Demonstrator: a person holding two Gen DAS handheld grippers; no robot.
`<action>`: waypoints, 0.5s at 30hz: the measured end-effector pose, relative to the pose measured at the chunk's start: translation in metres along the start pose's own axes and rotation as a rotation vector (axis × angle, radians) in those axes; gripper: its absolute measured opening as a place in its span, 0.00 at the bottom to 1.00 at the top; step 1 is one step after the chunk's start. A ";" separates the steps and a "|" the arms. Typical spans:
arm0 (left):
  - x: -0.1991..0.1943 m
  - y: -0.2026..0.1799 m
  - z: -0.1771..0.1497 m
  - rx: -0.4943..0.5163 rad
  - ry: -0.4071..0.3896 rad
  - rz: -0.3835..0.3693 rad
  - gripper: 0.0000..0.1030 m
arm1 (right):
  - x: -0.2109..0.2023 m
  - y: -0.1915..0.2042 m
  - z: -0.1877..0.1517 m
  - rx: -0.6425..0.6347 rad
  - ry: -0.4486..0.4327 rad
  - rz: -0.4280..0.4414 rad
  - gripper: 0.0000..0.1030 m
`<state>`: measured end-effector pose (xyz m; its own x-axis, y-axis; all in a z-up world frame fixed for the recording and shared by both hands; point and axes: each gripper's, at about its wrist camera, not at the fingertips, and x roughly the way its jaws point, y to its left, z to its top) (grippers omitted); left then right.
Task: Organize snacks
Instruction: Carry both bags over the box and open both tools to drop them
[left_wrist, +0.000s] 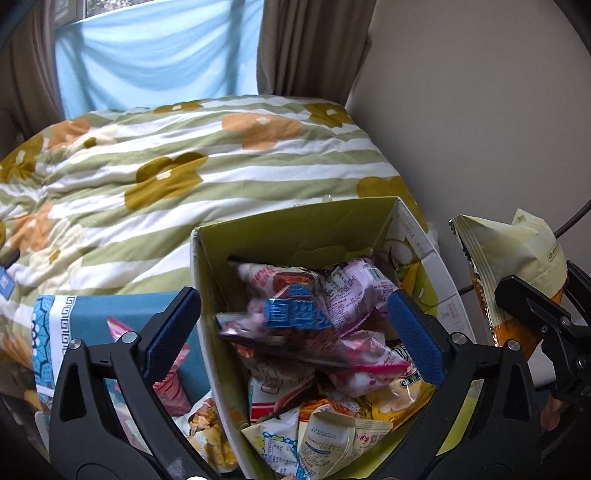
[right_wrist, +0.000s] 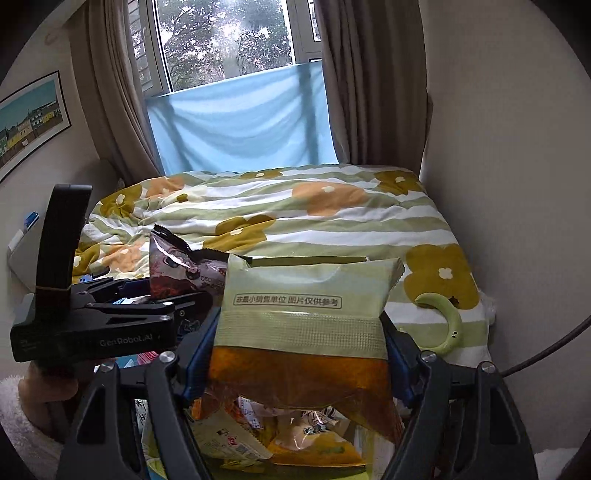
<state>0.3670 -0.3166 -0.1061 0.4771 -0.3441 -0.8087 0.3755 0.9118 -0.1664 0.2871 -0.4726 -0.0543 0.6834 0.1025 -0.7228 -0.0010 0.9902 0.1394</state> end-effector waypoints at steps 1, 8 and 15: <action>-0.001 0.000 -0.003 -0.004 0.005 0.006 0.98 | 0.002 -0.004 0.000 0.001 0.004 0.004 0.71; -0.022 0.031 -0.032 -0.033 -0.002 0.082 0.98 | 0.023 -0.022 -0.003 0.018 0.044 0.035 0.71; -0.035 0.060 -0.047 -0.113 -0.018 0.120 0.98 | 0.054 -0.019 0.015 -0.010 0.087 0.079 0.71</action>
<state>0.3349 -0.2396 -0.1144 0.5275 -0.2338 -0.8168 0.2236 0.9657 -0.1320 0.3355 -0.4874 -0.0858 0.6152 0.1871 -0.7659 -0.0597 0.9797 0.1914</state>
